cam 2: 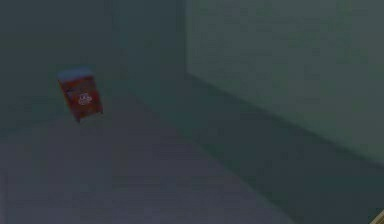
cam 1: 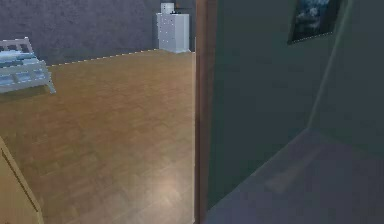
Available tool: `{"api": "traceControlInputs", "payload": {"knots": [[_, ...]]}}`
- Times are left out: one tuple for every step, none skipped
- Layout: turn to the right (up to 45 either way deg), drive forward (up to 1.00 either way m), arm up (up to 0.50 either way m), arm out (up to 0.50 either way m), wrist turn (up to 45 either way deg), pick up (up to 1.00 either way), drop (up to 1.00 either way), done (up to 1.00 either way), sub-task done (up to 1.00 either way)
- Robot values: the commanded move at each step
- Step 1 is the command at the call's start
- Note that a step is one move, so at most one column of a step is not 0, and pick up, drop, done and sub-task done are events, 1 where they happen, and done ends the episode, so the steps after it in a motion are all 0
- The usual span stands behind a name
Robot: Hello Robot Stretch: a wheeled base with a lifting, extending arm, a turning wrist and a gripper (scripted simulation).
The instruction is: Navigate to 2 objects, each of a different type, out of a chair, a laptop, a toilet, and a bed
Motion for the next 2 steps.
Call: {"api": "traceControlInputs", "payload": {"knots": [[-12.0,0.00,0.00,0.00,0.0,0.00,0.00,0.00,0.00],[0.0,0.65,0.00,0.00,0.0,0.00,0.00,0.00,0.00]]}}
